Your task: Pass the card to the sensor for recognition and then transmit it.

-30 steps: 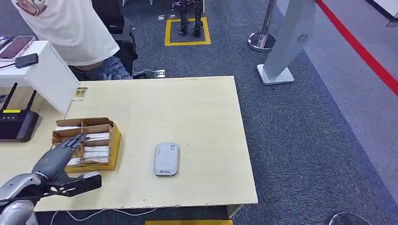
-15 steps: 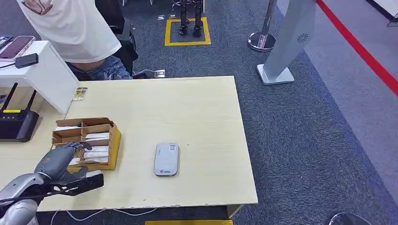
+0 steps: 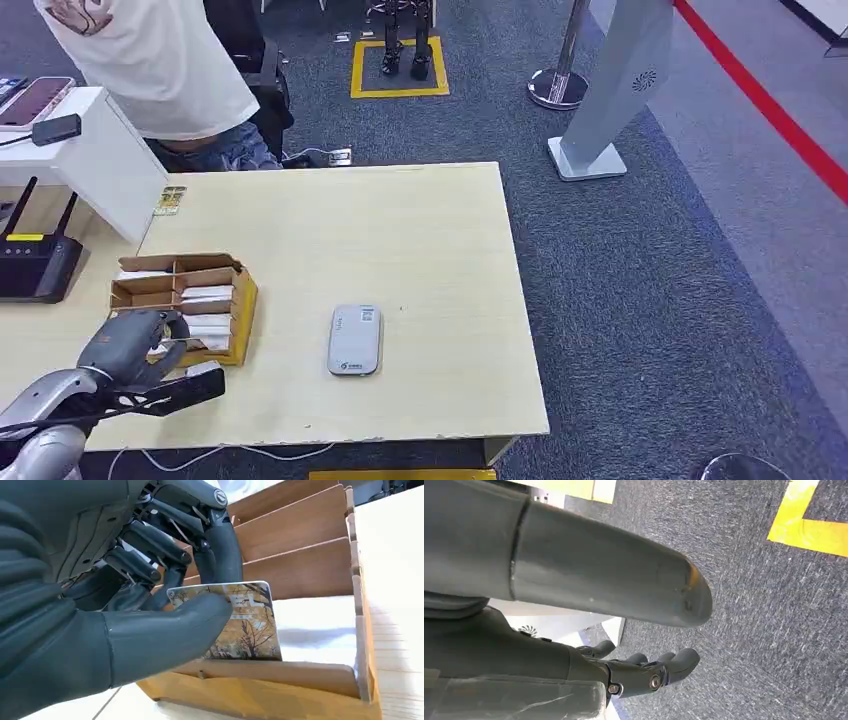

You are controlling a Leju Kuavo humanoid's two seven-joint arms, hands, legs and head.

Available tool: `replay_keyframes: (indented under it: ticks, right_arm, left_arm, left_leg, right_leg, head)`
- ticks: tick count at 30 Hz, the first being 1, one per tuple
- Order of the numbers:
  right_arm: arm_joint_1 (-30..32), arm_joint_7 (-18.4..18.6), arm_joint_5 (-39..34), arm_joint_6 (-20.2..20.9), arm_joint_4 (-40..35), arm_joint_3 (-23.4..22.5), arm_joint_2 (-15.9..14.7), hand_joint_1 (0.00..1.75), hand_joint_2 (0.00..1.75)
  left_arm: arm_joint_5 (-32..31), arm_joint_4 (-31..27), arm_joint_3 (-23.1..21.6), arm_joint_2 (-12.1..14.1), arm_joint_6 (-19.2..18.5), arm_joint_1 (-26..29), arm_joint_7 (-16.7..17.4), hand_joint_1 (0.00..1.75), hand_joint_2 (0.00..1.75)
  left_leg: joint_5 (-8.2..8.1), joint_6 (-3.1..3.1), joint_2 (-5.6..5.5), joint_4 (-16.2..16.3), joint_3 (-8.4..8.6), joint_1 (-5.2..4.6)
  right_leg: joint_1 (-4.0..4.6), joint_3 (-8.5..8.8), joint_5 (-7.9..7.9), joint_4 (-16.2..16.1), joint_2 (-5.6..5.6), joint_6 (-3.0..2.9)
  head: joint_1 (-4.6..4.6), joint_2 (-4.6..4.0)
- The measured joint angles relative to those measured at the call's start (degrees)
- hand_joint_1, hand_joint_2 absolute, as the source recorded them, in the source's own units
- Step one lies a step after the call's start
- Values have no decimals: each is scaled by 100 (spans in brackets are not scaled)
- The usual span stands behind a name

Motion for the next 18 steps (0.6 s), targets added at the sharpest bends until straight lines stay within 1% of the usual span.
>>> replay_keyframes:
  ticks: [7,11,18]
  right_arm:
    - [0,0,7,63,0,0,0,0,0]
    - [4,2,15,76,0,0,0,0,0]
    - [5,2,15,96,0,0,0,0,0]
  left_arm:
    - [2,0,5,9,68,-24,0,175,175]
    - [59,-2,86,68,103,-125,-20,175,175]
    - [195,-20,402,214,-15,-463,-20,175,175]
  left_leg:
    - [0,0,0,0,0,0]
    - [1,0,0,0,0,0]
    - [1,-1,-2,0,1,2]
  right_leg:
    - [0,0,0,0,0,0]
    - [0,0,0,0,0,0]
    - [1,0,1,2,-1,-1]
  head:
    - [0,-2]
    - [-2,-2]
    - [2,0]
